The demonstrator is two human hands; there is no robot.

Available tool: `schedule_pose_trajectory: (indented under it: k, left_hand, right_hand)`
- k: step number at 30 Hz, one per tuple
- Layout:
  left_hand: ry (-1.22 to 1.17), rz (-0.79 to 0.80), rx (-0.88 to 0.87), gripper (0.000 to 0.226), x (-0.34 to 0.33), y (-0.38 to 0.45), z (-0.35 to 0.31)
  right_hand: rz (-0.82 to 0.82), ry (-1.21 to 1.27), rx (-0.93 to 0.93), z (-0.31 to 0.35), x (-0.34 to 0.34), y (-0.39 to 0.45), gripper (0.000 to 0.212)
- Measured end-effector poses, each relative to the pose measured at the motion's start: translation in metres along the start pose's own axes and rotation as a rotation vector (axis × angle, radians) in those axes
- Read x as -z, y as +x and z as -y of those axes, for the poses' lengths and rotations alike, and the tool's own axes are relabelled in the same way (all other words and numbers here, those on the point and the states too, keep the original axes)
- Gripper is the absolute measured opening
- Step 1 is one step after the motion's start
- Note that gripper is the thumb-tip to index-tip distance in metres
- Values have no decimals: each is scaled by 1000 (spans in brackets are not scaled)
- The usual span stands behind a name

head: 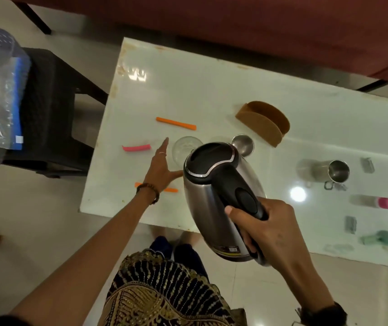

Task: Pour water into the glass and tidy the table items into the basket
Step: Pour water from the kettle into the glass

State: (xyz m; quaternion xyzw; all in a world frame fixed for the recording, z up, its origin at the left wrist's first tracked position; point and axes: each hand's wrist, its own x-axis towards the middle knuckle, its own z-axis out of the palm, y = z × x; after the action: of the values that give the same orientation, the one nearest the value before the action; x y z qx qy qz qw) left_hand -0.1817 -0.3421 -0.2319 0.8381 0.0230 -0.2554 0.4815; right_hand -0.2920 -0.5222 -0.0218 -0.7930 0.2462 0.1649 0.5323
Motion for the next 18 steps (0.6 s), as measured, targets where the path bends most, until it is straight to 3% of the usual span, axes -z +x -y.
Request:
schedule_pose_trajectory:
  k: [8,13,18]
  left_hand:
    - [36,176,-86,102,12,9,-11]
    - [-31,168,-85,88,13,7,-15]
    - [-115,223,-39,87,14,10,-13]
  right_hand:
    - [20,-60,-84,-3,-6,12,37]
    - [52,-123,-86,7,-11,18,33]
    - [70,-162,-120,14,-15,21,29]
